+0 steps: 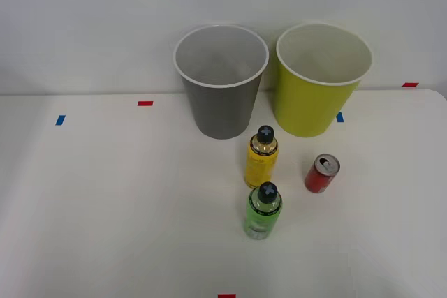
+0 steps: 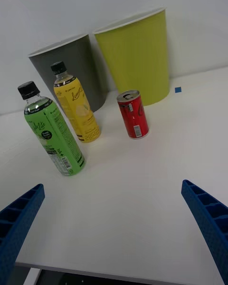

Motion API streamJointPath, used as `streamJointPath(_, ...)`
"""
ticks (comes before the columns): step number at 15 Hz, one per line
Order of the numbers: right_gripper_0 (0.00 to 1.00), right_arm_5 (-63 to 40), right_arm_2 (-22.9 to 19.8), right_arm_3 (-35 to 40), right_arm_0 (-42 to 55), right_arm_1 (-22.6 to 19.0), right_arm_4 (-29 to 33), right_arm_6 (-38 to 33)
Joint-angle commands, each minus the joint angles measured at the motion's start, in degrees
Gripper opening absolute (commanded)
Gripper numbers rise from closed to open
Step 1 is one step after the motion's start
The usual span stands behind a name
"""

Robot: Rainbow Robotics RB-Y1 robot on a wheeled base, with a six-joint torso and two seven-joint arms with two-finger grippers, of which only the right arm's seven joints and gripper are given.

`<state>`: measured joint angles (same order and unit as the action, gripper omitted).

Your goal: Put cans in the gray bin, plastic bottles in the light green bin

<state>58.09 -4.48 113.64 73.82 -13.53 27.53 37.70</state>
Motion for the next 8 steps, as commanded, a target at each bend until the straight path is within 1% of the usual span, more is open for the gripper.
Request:
streamJointPath(1,1.0,0.0,-0.01,0.0,0.0,0.0,-0.02,0.01)
streamJointPath(8,1.0,0.0,-0.01,0.0,0.0,0.0,-0.02,0.01)
